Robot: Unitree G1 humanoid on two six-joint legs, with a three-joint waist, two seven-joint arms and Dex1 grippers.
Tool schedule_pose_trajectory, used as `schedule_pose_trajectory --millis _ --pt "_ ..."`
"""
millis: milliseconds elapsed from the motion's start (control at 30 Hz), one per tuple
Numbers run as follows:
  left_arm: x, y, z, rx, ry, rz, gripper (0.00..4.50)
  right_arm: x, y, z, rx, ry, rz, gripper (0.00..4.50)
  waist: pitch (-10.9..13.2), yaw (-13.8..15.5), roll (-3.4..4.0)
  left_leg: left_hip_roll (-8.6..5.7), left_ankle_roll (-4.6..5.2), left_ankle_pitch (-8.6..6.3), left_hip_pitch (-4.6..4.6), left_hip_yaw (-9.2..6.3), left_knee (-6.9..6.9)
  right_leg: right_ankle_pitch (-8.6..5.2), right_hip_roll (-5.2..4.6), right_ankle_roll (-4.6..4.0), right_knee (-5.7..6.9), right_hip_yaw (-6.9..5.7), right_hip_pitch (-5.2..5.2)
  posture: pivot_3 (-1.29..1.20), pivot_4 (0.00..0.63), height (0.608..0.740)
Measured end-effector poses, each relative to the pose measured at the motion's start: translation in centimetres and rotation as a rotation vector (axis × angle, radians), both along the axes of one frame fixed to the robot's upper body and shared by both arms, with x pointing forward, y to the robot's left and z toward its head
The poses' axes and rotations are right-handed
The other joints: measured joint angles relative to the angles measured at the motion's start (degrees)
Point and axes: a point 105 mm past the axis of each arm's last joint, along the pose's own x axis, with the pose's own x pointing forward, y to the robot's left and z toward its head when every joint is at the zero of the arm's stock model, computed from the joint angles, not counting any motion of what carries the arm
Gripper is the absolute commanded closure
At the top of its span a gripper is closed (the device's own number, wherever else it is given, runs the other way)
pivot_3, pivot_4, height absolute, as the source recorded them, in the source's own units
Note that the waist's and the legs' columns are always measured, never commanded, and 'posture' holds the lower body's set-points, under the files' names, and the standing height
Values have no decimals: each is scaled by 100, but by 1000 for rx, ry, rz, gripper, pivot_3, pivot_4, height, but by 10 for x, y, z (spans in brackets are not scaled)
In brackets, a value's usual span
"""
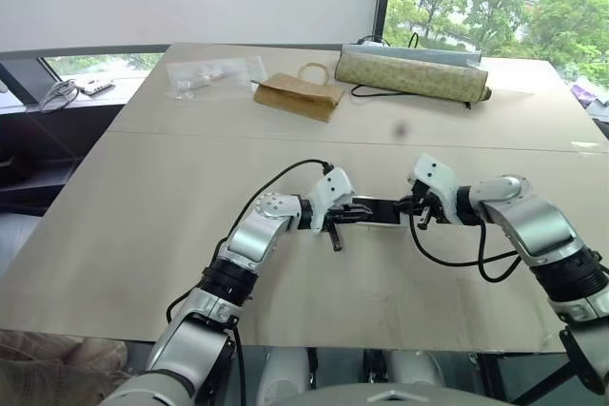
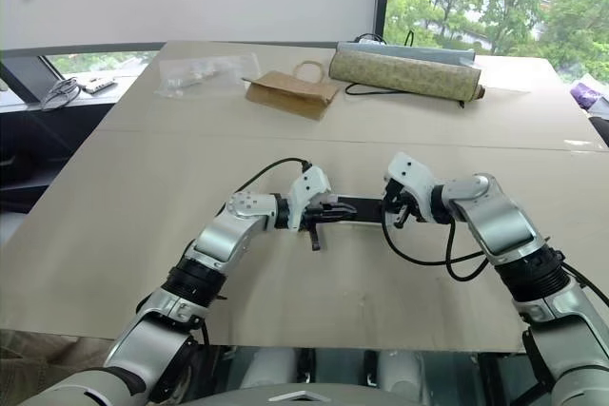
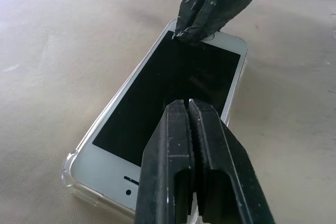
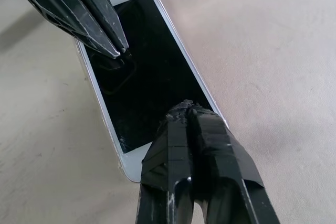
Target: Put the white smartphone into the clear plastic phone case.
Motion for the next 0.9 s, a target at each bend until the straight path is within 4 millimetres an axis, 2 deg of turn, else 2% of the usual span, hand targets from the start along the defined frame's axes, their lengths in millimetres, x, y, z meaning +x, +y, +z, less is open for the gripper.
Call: schedule_pose_trajectory --millis 100,233,433,667,900 --pt "0 0 2 0 -7 -2 4390 -12 11 -3 72 2 38 4500 10 -3 15 -1 0 0 -14 1 -3 1 0 1 -6 0 -4 0 150 740" --pt "0 1 2 0 -11 -1 4390 -22 12 -2 101 -6 55 4500 31 4 39 -2 1 0 -21 0 -3 1 0 2 -15 -5 -5 0 150 740" --pt "0 3 2 -2 -12 4 4390 -27 5 -3 62 -19 52 4500 37 28 49 -4 1 0 -30 -18 -5 1 -2 1 -40 -24 -3 0 150 740" --pt "1 4 4 -9 -17 8 4390 -28 -5 6 122 -8 -1 4500 56 29 53 -13 4 -2 -39 -18 -6 1 -11 2 -53 -27 -3 0 150 740" --pt "3 10 11 -64 -21 40 4390 -16 -29 26 179 -71 -161 4500 138 15 86 -14 4 -1 -48 -16 -18 11 -4 19 -52 -26 -10 0 150 740"
